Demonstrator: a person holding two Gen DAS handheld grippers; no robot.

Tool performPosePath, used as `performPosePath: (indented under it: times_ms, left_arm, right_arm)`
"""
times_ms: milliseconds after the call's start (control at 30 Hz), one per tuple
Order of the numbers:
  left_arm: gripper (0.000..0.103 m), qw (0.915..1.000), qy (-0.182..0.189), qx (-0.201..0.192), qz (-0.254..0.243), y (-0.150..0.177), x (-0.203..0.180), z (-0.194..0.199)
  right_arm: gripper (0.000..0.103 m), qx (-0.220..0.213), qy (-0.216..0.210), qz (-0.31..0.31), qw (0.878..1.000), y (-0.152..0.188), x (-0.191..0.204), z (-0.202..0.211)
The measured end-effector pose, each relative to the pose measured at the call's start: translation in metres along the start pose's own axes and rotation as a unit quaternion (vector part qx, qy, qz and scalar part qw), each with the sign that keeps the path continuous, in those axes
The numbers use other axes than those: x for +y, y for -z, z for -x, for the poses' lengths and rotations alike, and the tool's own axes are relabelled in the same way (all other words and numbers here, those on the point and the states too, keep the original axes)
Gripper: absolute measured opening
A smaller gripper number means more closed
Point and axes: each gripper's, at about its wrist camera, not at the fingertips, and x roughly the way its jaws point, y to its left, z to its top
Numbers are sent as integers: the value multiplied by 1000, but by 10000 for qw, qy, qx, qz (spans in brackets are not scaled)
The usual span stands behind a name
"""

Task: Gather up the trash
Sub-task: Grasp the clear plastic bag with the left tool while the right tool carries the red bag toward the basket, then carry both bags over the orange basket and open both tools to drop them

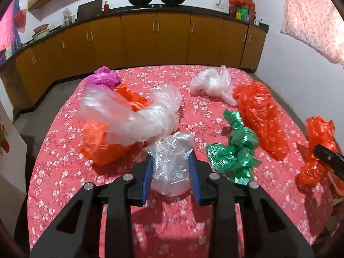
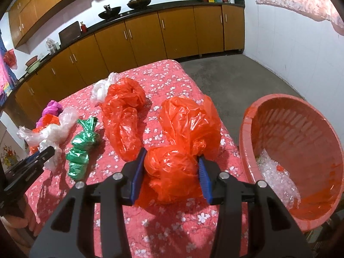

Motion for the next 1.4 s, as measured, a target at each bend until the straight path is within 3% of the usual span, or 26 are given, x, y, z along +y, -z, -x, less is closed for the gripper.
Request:
performPosePath:
  times_ms: [667, 1400]
  left_arm:
    - [31, 9975, 436, -562, -58, -7, -9, 72]
    - [31, 9901, 892, -913, -577, -27, -68, 91]
  right_arm:
    - [44, -392, -34, -21, 9992, -3, -9, 55]
    - [44, -590, 407, -287, 9970, -4, -60, 77]
